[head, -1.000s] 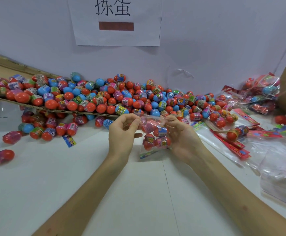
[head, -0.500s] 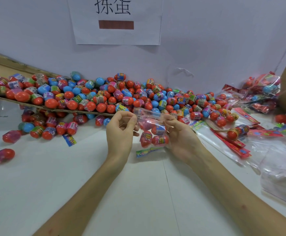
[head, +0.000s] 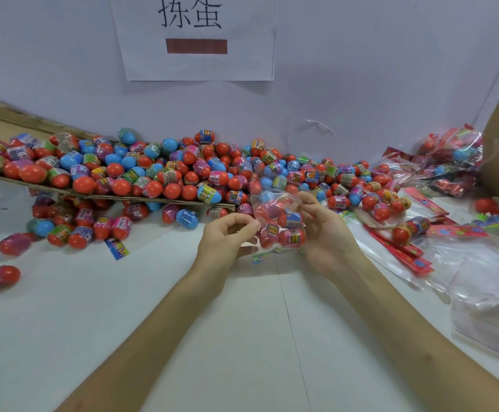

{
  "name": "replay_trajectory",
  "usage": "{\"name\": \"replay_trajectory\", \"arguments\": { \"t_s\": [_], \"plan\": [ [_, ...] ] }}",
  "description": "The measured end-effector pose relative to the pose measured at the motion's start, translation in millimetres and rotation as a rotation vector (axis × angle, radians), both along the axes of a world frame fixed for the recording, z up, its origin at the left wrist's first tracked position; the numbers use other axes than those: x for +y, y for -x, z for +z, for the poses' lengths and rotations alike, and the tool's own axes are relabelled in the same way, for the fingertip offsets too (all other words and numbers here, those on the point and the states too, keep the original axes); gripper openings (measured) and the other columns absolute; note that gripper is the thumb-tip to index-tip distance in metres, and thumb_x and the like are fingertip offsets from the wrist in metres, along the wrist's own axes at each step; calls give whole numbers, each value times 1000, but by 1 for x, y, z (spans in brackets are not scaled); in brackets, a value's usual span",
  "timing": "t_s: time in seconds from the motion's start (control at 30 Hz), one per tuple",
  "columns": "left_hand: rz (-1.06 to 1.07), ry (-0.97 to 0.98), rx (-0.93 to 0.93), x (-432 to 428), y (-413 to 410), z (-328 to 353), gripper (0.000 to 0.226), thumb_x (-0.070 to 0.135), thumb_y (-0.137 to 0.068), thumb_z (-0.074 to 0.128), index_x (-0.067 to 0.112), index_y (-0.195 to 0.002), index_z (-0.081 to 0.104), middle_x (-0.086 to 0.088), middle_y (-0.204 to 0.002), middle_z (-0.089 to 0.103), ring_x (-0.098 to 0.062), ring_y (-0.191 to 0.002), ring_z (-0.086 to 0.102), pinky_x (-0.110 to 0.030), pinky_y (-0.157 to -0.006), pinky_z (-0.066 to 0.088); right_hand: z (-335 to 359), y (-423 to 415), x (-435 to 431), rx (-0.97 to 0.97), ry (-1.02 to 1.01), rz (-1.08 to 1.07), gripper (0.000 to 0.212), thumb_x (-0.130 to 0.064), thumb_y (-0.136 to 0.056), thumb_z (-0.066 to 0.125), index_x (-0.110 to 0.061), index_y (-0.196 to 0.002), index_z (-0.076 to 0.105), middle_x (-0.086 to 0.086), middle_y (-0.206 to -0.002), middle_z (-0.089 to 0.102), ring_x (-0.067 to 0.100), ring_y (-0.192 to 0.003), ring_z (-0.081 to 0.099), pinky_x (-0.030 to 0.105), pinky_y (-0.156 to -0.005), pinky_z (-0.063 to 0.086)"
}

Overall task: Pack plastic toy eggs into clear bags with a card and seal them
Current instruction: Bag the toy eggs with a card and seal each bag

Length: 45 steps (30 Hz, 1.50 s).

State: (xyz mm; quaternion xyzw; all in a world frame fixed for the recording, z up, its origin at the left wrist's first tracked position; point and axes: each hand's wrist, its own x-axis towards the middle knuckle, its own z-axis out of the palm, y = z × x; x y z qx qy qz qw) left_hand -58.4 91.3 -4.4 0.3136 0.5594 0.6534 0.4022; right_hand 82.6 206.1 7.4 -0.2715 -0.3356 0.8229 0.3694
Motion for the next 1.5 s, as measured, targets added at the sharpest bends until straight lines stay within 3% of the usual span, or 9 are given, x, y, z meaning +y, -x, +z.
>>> {"name": "replay_trajectory", "arguments": {
  "t_s": [0.2,0.37,0.53,0.67,0.83,0.93,1.13,1.27,1.5],
  "plan": [
    [13,37,-219,4,-7,-2,20,10,-103,59,-4,-117,64,-15,-106,72,-21,-87,70,-31,-72,63,3,2,-4,-20,-12,-57,26,-5,-99,49,-19,-99,70,4,-100,72,18,-86,67,30,-63,56],
    [-41,15,-252,3,-2,0,17,-2,-99,56,12,-89,58,-9,-89,66,-19,-76,65,-30,-69,57,4,1,-4,-74,-75,-6,29,-4,-100,48,-19,-107,71,-1,-97,76,15,-84,71,31,-70,57],
    [-43,-47,-240,3,0,2,25,18,-98,65,16,-122,60,-6,-110,75,-20,-101,71,-40,-90,57,3,1,-5,-95,-105,56,29,-6,-100,46,-20,-99,71,-1,-96,74,16,-85,69,30,-69,55],
    [-94,-81,-286,2,1,1,17,18,-97,64,19,-114,65,-7,-120,74,-22,-101,72,-38,-87,57,1,3,-9,-140,-152,133,27,-8,-99,49,-18,-114,69,5,-110,69,22,-101,59,34,-73,50],
    [-69,-129,-356,2,3,-1,17,13,-94,65,25,-94,77,-6,-117,76,-21,-98,73,-41,-91,54,0,6,-11,-153,-164,116,19,-8,-95,57,-19,-105,69,4,-103,68,20,-97,58,33,-74,50],
    [-66,-158,-409,3,1,0,17,13,-96,63,24,-97,76,-6,-123,75,-22,-100,72,-45,-95,54,-4,7,-11,-125,-144,77,16,-6,-95,59,-14,-105,69,4,-99,67,19,-93,56,29,-73,52],
    [-80,-221,-459,1,0,4,16,14,-100,57,21,-99,71,-6,-117,75,-22,-97,74,-39,-70,63,-3,8,-14,-122,-204,114,18,-7,-87,66,-12,-103,73,5,-103,73,14,-90,70,26,-69,58],
    [-134,-230,-481,0,-3,5,7,23,-88,64,23,-95,65,-9,-118,73,-24,-101,71,-46,-85,58,-3,8,-16,-104,-190,125,11,-6,-82,66,-16,-84,67,3,-106,67,17,-94,63,33,-70,53],
    [-380,-261,-528,-3,-9,2,7,17,-98,50,20,-92,54,-16,-140,64,-30,-124,64,-45,-99,48,-3,7,-16,-35,-105,116,25,2,-90,50,-15,-74,60,11,-104,67,26,-96,62,36,-79,52]
  ]
}}
